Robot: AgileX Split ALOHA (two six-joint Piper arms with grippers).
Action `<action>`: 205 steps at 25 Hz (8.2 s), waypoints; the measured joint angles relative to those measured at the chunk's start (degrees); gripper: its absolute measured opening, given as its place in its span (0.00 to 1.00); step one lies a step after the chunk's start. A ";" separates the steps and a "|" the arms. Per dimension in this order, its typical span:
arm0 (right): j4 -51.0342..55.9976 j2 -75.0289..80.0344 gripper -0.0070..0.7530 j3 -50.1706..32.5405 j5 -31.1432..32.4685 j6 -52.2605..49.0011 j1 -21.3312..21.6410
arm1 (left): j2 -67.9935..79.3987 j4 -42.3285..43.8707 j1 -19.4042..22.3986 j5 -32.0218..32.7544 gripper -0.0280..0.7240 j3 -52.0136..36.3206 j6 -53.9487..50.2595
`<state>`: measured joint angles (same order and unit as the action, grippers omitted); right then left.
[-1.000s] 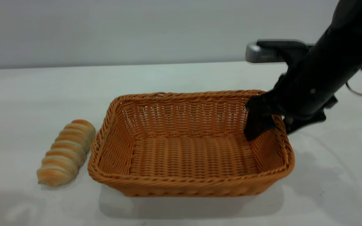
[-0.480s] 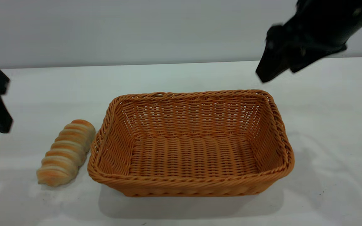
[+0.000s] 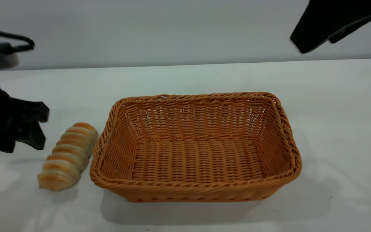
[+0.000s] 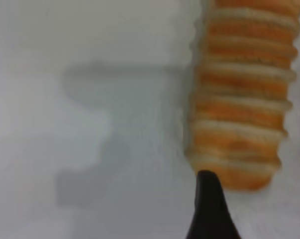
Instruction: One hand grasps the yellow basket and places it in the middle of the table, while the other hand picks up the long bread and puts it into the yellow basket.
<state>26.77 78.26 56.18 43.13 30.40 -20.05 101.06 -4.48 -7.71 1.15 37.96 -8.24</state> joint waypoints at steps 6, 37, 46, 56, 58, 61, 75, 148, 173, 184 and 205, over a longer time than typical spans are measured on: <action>0.99 -6.05 0.75 0.00 4.49 0.00 0.00 | 8.22 -0.05 0.00 -10.55 0.76 0.25 0.00; 0.99 -8.66 0.75 -0.06 7.96 0.08 0.00 | -1.45 -0.21 -0.87 -12.21 0.13 4.42 3.18; 2.22 -8.91 0.75 -0.06 10.74 0.08 0.00 | -8.71 -0.24 -13.59 -13.07 0.13 4.25 2.32; 2.48 -15.46 0.75 -0.06 11.88 0.08 0.00 | -1.01 0.07 -23.10 -22.97 0.13 4.25 -2.41; 2.48 -17.01 0.75 -0.06 12.01 0.08 0.00 | 1.41 2.01 -23.72 -24.24 0.13 4.25 -3.92; 2.48 -18.76 0.75 -0.06 12.66 0.08 0.00 | 4.99 8.38 -23.86 -26.20 0.13 4.42 -6.66; 2.04 -20.67 0.75 -0.06 15.13 0.08 0.00 | 11.26 43.02 -23.86 -28.41 0.71 9.81 -34.41; -23.64 -69.76 0.72 -28.79 21.12 -25.23 0.00 | -89.87 11.46 -23.14 63.90 0.73 -9.69 -4.04; -23.22 -73.03 0.72 -28.79 21.16 -25.28 10.80 | -99.71 11.35 -11.21 63.92 0.73 -9.69 -3.55; -23.05 -73.11 0.72 -28.79 21.16 -25.28 18.91 | -102.17 11.35 3.55 64.03 0.73 -9.69 -3.55; -22.98 -73.15 0.72 -28.79 21.16 -25.28 19.08 | -102.17 11.35 4.14 64.08 0.73 -9.69 -3.55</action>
<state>3.78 5.11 27.39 64.29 5.12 -0.98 -1.11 6.87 -3.57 65.23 28.27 -11.79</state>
